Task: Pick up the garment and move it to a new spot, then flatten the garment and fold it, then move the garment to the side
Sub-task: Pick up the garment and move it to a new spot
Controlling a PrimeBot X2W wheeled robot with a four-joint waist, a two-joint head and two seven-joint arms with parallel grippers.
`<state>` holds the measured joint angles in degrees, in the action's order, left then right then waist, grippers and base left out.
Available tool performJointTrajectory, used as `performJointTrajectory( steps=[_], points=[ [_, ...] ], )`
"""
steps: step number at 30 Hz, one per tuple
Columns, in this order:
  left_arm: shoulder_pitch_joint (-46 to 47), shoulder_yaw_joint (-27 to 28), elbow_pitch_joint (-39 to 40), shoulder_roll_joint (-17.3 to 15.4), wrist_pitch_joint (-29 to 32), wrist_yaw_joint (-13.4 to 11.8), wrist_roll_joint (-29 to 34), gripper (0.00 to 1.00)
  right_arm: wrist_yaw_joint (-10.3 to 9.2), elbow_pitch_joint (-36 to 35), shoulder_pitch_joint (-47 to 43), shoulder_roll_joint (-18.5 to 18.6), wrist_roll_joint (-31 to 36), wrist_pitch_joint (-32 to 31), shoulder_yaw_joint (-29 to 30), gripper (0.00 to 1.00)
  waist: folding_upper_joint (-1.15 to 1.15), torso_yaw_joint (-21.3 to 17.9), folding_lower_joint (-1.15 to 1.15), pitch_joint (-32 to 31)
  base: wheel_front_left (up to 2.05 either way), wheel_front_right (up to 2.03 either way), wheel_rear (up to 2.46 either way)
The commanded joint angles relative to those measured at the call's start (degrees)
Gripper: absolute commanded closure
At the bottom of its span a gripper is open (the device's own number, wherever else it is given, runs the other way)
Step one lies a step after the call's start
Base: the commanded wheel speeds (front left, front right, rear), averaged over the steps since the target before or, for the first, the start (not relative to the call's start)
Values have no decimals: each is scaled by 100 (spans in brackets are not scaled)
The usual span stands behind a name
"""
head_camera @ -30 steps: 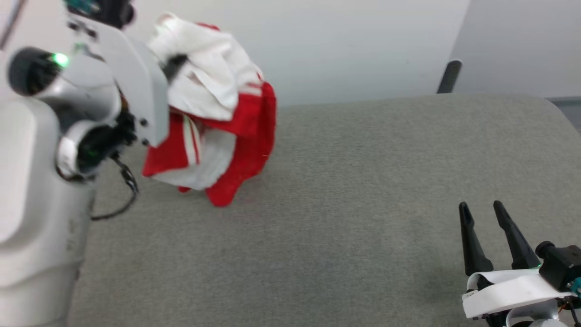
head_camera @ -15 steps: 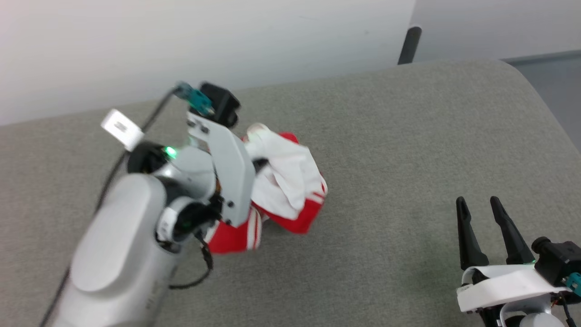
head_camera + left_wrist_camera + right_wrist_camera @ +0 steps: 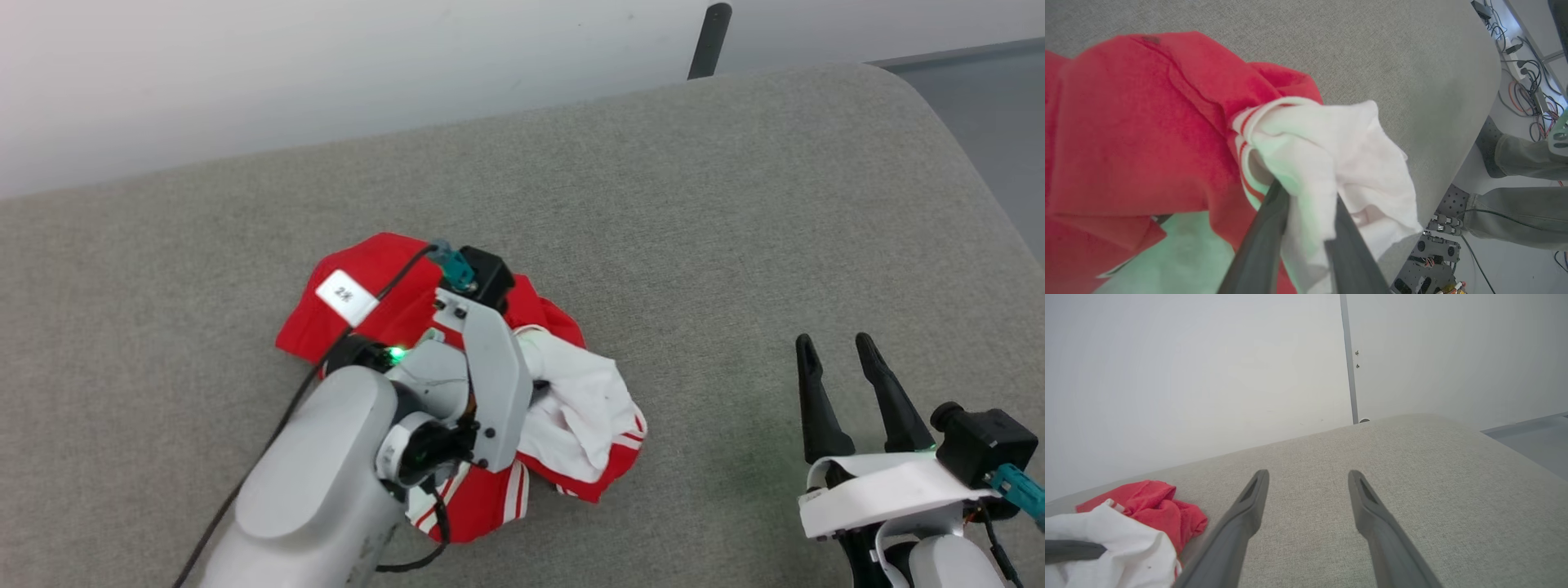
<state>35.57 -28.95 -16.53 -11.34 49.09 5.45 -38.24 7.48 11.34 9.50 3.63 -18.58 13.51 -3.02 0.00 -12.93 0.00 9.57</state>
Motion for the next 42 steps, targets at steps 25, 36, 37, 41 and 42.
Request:
performJointTrajectory(
  steps=[25,36,37,41,42],
  points=[
    [-754,327,985,-711,-1899,204,-196,0,2,3,-466,315,152,-169,31,0,0,849,0,-1134,0,0,0],
    [-1966,990,1284,-1218,-4047,197,134,0,2,35,-710,426,372,-89,147,0,0,1299,0,-1451,0,0,0],
    [-2084,1034,1295,-1264,-4223,177,198,0,2,52,-734,430,376,-75,166,0,0,1337,0,-1474,0,0,0],
    [-2525,1207,1291,-1369,-4865,58,385,0,2,111,-817,439,418,-41,190,0,0,1460,0,-1539,0,0,0],
    [-2633,1241,1273,-1380,-5012,10,438,0,2,125,-815,435,425,-33,200,0,0,1487,0,-1553,0,0,0]
  ],
)
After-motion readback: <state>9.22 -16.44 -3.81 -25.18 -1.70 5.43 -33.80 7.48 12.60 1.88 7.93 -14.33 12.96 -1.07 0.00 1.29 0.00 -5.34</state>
